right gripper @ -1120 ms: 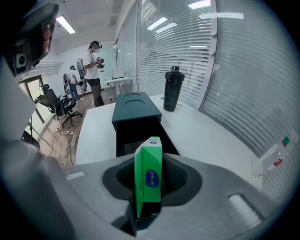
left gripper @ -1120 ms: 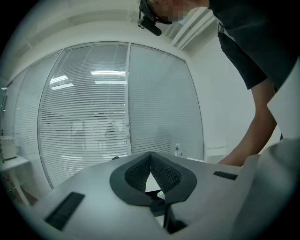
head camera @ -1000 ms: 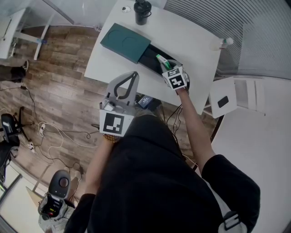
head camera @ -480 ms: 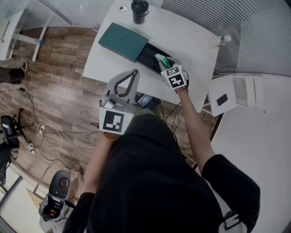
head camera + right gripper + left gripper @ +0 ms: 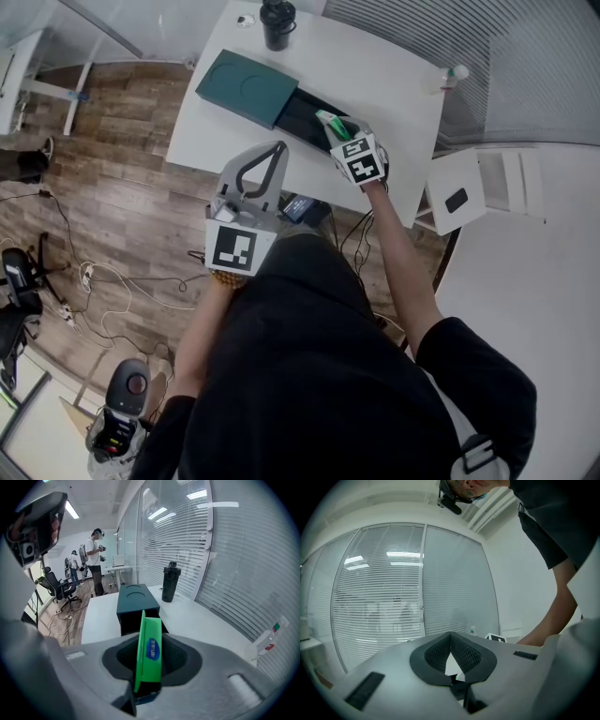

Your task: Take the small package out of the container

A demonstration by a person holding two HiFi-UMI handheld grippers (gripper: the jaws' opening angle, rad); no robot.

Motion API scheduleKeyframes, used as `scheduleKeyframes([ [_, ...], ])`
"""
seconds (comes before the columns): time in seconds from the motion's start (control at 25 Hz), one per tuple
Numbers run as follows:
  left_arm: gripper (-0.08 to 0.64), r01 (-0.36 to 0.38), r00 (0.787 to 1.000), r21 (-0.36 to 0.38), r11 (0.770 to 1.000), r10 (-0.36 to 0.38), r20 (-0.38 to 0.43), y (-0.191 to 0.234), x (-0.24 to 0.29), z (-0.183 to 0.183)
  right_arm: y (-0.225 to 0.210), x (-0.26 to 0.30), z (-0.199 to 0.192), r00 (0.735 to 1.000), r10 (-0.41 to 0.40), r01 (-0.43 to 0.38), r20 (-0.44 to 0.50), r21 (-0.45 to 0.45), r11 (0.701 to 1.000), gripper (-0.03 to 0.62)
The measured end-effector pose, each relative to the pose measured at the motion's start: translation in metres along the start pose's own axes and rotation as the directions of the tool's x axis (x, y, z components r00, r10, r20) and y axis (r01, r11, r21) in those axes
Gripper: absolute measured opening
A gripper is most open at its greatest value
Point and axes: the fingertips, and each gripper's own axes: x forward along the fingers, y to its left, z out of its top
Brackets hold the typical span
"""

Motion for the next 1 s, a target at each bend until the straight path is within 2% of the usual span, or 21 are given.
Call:
scheduleKeyframes([
  [1.0, 0.002, 0.032, 0.999, -0.008, 0.999, -0.032, -0.002, -0.001, 0.007, -0.003, -0.010, -0.018, 0.018, 0.997, -0.045, 0.043, 0.057, 0.023, 0.999, 0.094],
])
